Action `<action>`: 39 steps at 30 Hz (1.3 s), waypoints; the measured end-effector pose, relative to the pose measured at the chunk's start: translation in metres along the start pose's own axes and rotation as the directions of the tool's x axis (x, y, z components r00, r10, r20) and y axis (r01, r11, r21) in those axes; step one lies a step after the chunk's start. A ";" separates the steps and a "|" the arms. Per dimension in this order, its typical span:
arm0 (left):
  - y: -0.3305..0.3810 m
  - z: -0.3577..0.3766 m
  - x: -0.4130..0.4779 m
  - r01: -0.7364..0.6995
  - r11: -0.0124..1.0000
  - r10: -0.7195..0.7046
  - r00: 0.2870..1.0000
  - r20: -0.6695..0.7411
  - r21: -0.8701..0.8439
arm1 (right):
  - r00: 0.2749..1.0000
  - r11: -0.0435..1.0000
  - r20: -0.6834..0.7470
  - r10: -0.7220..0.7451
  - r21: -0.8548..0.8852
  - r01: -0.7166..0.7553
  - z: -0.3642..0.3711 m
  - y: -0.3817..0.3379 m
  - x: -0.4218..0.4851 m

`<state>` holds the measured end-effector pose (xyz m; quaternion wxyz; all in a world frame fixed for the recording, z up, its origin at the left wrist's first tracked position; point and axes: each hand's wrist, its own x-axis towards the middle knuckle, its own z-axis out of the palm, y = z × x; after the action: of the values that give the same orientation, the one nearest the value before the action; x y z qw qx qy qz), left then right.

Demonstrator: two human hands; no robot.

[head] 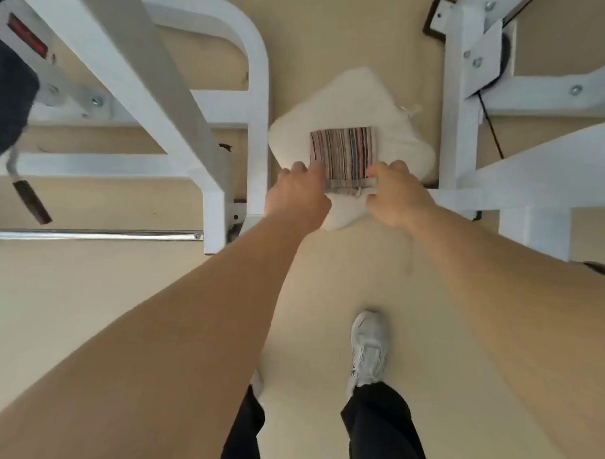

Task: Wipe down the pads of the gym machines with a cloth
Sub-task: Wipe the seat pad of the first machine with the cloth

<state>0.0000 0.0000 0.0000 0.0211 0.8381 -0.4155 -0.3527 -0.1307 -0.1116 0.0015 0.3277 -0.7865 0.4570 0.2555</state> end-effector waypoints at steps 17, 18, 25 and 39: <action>-0.027 0.023 -0.008 0.148 0.880 -0.190 0.980 -0.050 -0.451 | 0.978 0.975 -0.202 -0.052 0.204 0.094 0.023 0.004 0.005; -0.028 0.014 -0.023 0.183 0.851 -0.221 0.975 -0.020 -0.492 | 0.981 0.974 -0.181 -0.072 0.201 0.108 0.020 -0.003 -0.005; -0.066 -0.057 -0.122 0.305 0.653 -0.380 0.924 0.048 -0.694 | 0.969 0.942 -0.133 -0.210 0.238 0.237 -0.002 -0.094 -0.076; -0.223 -0.167 -0.296 0.343 0.656 -0.442 0.896 0.026 -0.672 | 0.829 0.883 0.318 -0.460 0.064 0.466 -0.022 -0.333 -0.182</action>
<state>0.1332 0.3135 0.2215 0.2684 0.8676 -0.0694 -0.4127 0.0845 0.0944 0.2374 0.4440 -0.8233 0.1908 0.2978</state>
